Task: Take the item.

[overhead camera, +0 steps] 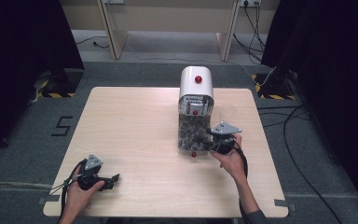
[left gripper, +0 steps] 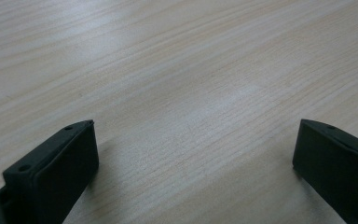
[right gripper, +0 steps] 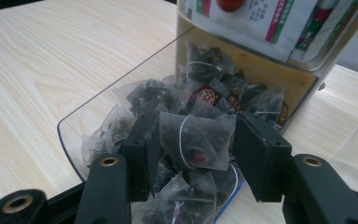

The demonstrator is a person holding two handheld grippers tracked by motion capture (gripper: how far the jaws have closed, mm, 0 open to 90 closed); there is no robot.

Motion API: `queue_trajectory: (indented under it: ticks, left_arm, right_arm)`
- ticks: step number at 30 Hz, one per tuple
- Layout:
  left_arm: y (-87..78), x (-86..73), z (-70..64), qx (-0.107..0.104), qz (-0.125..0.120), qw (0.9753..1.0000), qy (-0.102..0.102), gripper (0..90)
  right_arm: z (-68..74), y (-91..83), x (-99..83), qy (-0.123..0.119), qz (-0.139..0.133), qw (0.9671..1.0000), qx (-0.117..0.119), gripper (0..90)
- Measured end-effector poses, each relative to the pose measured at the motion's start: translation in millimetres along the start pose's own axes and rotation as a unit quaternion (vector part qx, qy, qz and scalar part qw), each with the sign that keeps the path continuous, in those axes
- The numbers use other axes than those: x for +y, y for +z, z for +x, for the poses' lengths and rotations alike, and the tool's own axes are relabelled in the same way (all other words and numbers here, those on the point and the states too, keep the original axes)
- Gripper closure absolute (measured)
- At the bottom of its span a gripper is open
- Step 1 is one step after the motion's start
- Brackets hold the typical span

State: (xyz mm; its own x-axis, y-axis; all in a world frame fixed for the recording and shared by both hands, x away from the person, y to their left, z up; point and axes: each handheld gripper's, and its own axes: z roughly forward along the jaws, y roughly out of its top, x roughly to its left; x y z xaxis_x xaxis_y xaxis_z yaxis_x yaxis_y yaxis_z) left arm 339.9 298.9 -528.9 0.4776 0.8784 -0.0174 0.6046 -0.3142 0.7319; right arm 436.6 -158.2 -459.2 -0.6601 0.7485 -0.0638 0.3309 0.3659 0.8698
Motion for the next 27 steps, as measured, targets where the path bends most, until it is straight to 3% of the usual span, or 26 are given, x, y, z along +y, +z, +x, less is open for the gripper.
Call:
queue_trajectory:
  ticks: [16,21,27]
  left_arm:
    - [0.0,0.0,0.0,0.000,0.000,1.0000,0.000,0.0]
    - [-0.5,-0.6,-0.2,-0.001,-0.001,1.0000,0.000,0.0]
    - [-0.6,-0.8,-0.1,-0.001,-0.001,1.0000,0.001,0.0]
  right_arm:
    - [0.5,23.2,-2.0,0.006,0.027,0.9996,0.007,52.6]
    - [-0.8,26.5,-6.8,0.004,0.046,0.9989,0.012,64.4]
    - [-0.9,24.3,-8.5,-0.006,0.044,0.9990,0.007,78.4]
